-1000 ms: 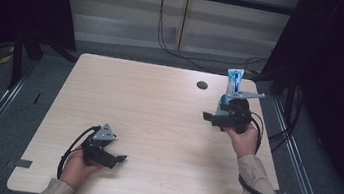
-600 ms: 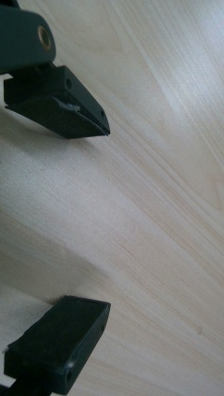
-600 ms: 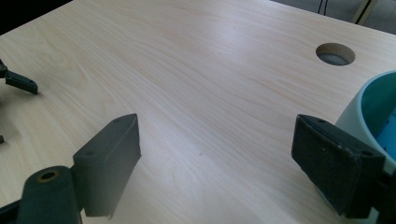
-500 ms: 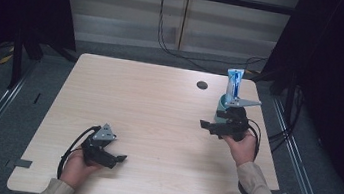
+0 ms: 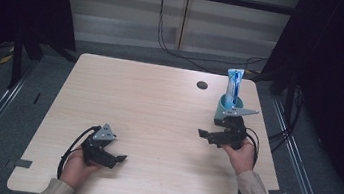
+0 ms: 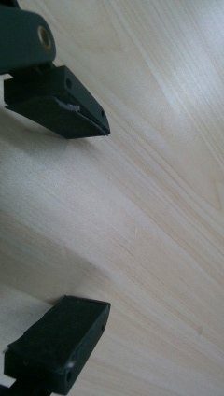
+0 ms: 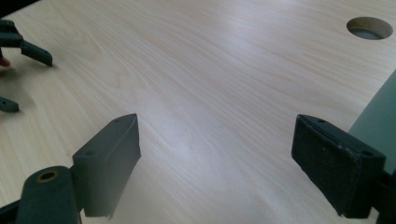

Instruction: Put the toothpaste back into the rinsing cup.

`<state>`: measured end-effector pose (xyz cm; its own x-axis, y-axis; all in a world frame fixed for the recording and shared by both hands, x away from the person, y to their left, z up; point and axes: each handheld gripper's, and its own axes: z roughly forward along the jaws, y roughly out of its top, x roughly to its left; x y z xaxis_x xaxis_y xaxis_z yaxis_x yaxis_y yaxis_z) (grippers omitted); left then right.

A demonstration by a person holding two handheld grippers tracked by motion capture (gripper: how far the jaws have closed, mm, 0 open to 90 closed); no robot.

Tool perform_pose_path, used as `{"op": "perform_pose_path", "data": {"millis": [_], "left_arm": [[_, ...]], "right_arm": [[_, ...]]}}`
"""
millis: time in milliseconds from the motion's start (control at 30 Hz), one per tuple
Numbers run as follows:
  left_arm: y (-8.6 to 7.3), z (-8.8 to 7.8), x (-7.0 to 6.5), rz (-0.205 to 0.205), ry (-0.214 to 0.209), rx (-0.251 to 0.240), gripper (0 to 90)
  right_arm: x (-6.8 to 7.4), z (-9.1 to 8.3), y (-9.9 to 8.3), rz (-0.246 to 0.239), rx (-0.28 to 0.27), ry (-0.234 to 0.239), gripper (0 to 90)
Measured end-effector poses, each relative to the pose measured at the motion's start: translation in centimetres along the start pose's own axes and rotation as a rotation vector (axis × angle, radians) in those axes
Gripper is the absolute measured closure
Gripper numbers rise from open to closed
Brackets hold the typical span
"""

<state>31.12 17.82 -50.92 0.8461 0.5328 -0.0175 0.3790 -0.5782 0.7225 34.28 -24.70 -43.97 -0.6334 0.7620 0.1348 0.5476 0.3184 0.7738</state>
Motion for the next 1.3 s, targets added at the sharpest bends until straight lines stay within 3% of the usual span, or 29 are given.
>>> {"op": "perform_pose_path", "data": {"millis": [800, 1300], "left_arm": [[0.0, 0.0, 0.0, 0.002, -0.002, 0.002, 12.9], [0.0, 0.0, 0.0, 0.002, -0.002, 0.001, 12.8]], "right_arm": [[0.7, 0.5, -3.7, 0.01, 0.031, 0.003, 14.9], [1.3, 0.3, -5.8, -0.031, 0.062, -0.007, 15.1]]}}
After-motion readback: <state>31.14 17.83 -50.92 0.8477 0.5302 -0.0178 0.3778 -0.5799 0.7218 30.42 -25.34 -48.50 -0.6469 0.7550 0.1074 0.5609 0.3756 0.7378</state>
